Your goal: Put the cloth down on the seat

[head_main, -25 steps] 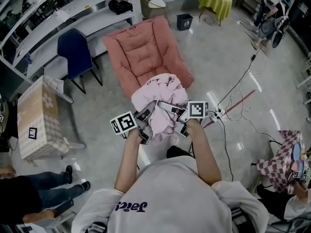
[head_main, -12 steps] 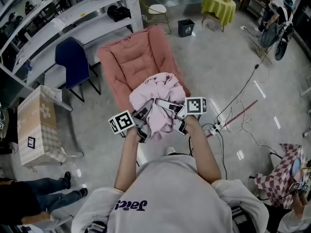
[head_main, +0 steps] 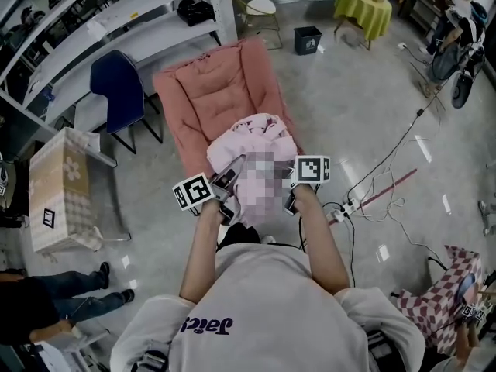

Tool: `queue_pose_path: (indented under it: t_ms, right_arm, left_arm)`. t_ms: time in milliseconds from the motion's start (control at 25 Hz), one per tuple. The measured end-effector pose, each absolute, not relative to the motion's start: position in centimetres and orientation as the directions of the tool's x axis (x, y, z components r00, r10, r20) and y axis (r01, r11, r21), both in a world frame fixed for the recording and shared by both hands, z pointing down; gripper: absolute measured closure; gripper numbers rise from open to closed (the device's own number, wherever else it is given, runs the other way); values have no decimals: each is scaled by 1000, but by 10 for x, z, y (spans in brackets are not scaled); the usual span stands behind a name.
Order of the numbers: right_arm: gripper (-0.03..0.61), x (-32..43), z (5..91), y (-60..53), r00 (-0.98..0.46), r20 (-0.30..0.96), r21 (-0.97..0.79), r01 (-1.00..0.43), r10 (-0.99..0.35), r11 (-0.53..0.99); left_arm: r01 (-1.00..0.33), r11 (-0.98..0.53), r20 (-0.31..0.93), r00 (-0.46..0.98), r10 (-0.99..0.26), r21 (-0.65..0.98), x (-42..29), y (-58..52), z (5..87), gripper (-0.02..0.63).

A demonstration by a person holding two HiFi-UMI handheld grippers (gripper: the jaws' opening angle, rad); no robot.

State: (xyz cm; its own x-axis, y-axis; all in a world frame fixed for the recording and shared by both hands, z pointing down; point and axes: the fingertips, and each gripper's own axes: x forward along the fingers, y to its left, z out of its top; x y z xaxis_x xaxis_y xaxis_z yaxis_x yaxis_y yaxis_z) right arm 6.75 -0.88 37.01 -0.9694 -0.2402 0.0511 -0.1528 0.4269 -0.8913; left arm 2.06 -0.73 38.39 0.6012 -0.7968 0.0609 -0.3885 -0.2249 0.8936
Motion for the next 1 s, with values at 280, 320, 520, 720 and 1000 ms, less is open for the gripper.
queue_pose_path:
  t_ms: [280, 320, 520, 720, 1000]
  right_arm:
    - [242, 50, 390, -34, -974, 48, -897, -139, -220, 420]
    - [244, 47, 394, -40, -975, 55, -894, -143, -215, 424]
    - [244, 29, 409, -75, -978, 79, -885, -158, -194, 438]
    - [244, 5, 429, -111, -977, 92, -886, -168, -192, 432]
    - [242, -20, 470, -153, -973, 149, -893, -209, -178, 398]
  left_arm:
    - [-423, -219, 80, 585, -807, 880, 3, -33, 401, 273]
    - [-422, -216, 80, 581, -810, 880, 0, -38, 406, 273]
    - [-412, -209, 73, 572, -817, 887, -19, -72, 422, 273]
    - [-423, -192, 102, 580, -809, 885, -43, -107, 441, 275]
    - [-449, -165, 157, 596, -787, 878, -68, -150, 480, 285]
